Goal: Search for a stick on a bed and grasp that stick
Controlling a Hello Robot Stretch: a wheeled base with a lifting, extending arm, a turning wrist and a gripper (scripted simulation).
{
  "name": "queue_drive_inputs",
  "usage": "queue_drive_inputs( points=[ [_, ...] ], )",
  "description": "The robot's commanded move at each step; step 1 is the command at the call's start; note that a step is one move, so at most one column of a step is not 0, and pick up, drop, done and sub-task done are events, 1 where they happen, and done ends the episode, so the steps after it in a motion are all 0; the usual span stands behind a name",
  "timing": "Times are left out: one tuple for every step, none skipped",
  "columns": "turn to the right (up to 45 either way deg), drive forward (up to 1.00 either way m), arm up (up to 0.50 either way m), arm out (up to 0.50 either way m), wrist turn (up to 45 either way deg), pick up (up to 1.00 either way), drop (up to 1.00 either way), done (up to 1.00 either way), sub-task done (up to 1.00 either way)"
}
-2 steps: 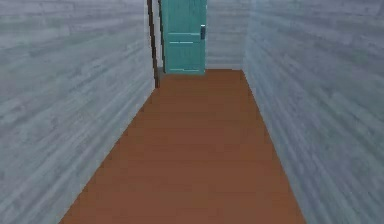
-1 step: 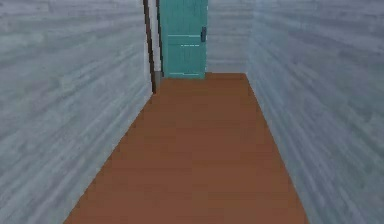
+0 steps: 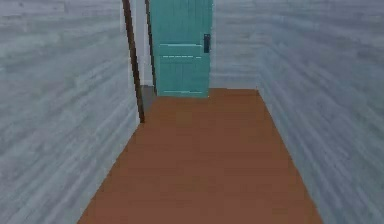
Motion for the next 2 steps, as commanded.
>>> queue_drive_inputs(
  points=[
    [0.0,1.00,0.00,0.00,0.0,0.00,0.00,0.00,0.00],
    [0.0,1.00,0.00,0.00,0.0,0.00,0.00,0.00,0.00]
  ],
)
